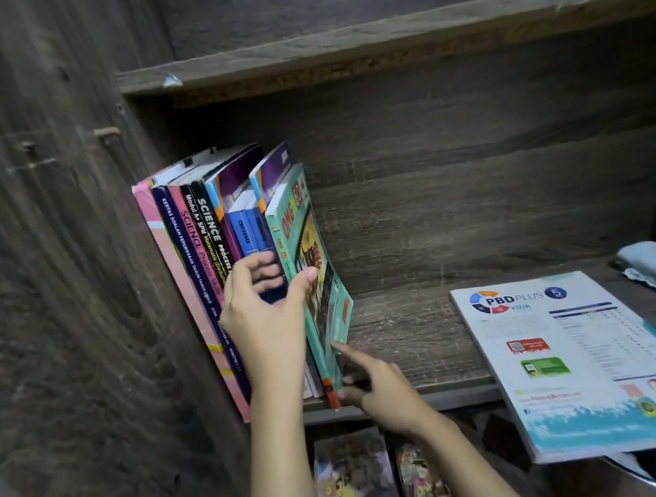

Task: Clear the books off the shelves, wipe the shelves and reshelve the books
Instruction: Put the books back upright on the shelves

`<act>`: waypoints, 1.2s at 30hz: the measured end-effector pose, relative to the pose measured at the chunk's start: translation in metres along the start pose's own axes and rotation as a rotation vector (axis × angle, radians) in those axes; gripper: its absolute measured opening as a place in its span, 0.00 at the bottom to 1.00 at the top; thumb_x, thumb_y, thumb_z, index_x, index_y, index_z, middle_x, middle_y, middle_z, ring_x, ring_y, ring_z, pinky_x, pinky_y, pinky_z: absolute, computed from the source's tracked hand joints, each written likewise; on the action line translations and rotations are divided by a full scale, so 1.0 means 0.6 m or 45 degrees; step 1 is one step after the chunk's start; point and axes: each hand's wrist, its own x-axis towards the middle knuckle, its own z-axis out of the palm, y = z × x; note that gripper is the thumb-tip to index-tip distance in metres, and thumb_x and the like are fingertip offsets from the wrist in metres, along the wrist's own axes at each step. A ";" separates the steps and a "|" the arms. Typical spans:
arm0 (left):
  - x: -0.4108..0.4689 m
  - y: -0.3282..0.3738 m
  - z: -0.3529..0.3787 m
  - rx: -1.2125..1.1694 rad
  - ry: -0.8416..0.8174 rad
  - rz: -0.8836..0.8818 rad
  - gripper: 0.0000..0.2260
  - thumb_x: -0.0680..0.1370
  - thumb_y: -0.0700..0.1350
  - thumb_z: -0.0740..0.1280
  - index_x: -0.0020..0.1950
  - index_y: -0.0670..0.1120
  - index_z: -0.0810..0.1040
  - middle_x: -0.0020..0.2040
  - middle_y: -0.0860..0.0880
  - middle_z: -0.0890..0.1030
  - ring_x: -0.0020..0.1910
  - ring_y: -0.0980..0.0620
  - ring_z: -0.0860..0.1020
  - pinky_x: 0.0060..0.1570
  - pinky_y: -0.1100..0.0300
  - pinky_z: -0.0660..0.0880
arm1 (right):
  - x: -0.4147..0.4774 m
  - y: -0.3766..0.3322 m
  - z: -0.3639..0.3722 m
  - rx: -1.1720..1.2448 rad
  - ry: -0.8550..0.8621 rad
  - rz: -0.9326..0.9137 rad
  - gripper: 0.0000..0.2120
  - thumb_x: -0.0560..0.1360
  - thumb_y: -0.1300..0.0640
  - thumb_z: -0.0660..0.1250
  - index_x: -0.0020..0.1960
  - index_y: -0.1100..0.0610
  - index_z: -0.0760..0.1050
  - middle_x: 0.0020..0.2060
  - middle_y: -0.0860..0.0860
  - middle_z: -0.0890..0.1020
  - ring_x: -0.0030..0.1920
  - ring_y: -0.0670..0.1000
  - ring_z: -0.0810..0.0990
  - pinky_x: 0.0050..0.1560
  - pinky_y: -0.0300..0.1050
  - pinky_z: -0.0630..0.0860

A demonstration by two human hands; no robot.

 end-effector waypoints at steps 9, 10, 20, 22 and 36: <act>0.007 0.005 -0.023 -0.028 -0.203 -0.050 0.17 0.69 0.37 0.75 0.52 0.51 0.75 0.48 0.53 0.79 0.45 0.62 0.78 0.42 0.72 0.75 | 0.000 0.002 0.008 -0.008 0.034 0.016 0.36 0.71 0.54 0.73 0.74 0.41 0.61 0.65 0.46 0.76 0.62 0.46 0.76 0.66 0.47 0.71; 0.006 0.005 -0.019 -0.006 -0.173 -0.040 0.17 0.69 0.37 0.75 0.52 0.51 0.75 0.48 0.52 0.79 0.44 0.62 0.78 0.42 0.72 0.74 | 0.000 0.001 0.010 -0.040 0.041 0.018 0.36 0.71 0.54 0.72 0.74 0.42 0.61 0.65 0.47 0.76 0.62 0.47 0.76 0.66 0.47 0.71; 0.000 0.003 -0.008 0.068 -0.057 0.002 0.17 0.69 0.38 0.75 0.55 0.48 0.76 0.48 0.49 0.79 0.44 0.56 0.78 0.48 0.58 0.79 | -0.007 -0.011 0.012 -0.218 0.048 -0.015 0.34 0.74 0.53 0.68 0.76 0.46 0.57 0.68 0.48 0.74 0.66 0.50 0.73 0.67 0.46 0.69; -0.004 0.010 -0.004 0.127 -0.029 0.030 0.22 0.69 0.38 0.75 0.60 0.49 0.72 0.48 0.52 0.76 0.46 0.54 0.77 0.51 0.55 0.77 | -0.005 -0.011 0.005 -0.186 -0.004 0.004 0.33 0.74 0.54 0.69 0.76 0.47 0.61 0.66 0.49 0.75 0.65 0.49 0.74 0.66 0.43 0.69; -0.132 -0.002 0.136 0.364 -0.996 -0.428 0.22 0.77 0.64 0.53 0.45 0.48 0.76 0.44 0.46 0.83 0.42 0.46 0.79 0.48 0.55 0.76 | -0.164 0.121 -0.280 -0.785 1.131 0.817 0.27 0.75 0.46 0.65 0.68 0.61 0.69 0.70 0.62 0.66 0.71 0.62 0.61 0.68 0.56 0.60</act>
